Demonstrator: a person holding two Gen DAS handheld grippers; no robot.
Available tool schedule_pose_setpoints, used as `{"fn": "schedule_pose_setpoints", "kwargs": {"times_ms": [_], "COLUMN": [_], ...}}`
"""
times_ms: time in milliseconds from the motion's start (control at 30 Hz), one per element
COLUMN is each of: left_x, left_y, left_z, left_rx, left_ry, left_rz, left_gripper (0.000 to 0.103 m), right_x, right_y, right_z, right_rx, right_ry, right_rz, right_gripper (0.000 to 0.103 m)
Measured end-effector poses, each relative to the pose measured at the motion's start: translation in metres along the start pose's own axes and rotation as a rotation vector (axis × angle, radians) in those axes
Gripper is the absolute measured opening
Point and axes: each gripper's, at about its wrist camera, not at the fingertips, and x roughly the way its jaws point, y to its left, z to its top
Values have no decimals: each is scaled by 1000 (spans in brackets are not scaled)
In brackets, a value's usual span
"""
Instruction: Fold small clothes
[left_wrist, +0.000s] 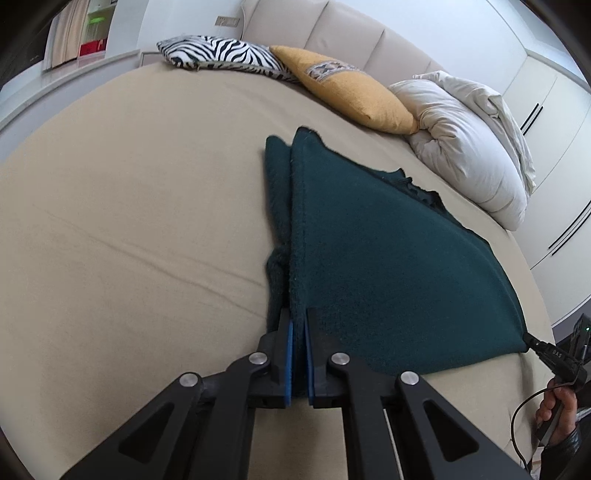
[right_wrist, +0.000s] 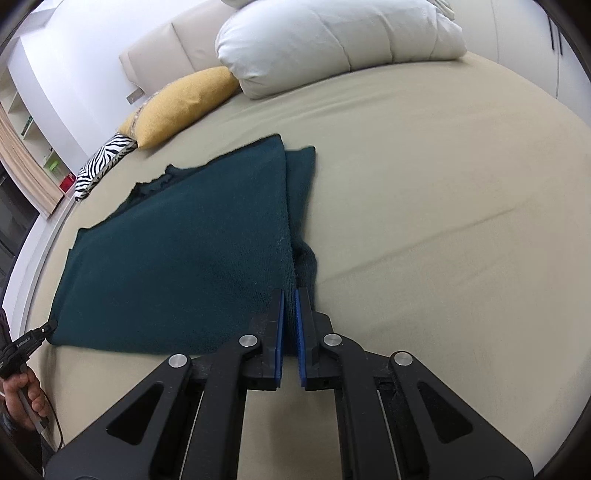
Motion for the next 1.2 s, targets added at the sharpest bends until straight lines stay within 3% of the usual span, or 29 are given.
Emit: {"fn": "schedule_pose_setpoints", "kwargs": {"times_ms": [133, 733, 833, 933, 1000, 1100, 1200], "left_x": [-3, -7, -9, -18, -29, -51, -53], "left_y": [1, 6, 7, 5, 5, 0, -17], "left_z": [0, -7, -7, -6, -2, 13, 33], "left_rx": [12, 7, -5, -7, -3, 15, 61], "left_ry": [6, 6, 8, 18, -3, -85, -127], "left_rz": [-8, -28, -37, -34, 24, 61, 64], "left_gripper": [7, 7, 10, 16, 33, 36, 40], "right_x": [12, 21, 22, 20, 12, -10, -22], "right_y": [-19, -20, -20, -21, -21, -18, 7], "right_z": [-9, -6, -6, -4, -1, 8, 28], "right_rx": [82, 87, 90, 99, 115, 130, 66], "right_ry": [23, 24, 28, 39, 30, -53, -106], "right_rz": [34, 30, 32, 8, -32, -89, -29], "right_gripper": [4, 6, 10, 23, 49, 51, 51]}}
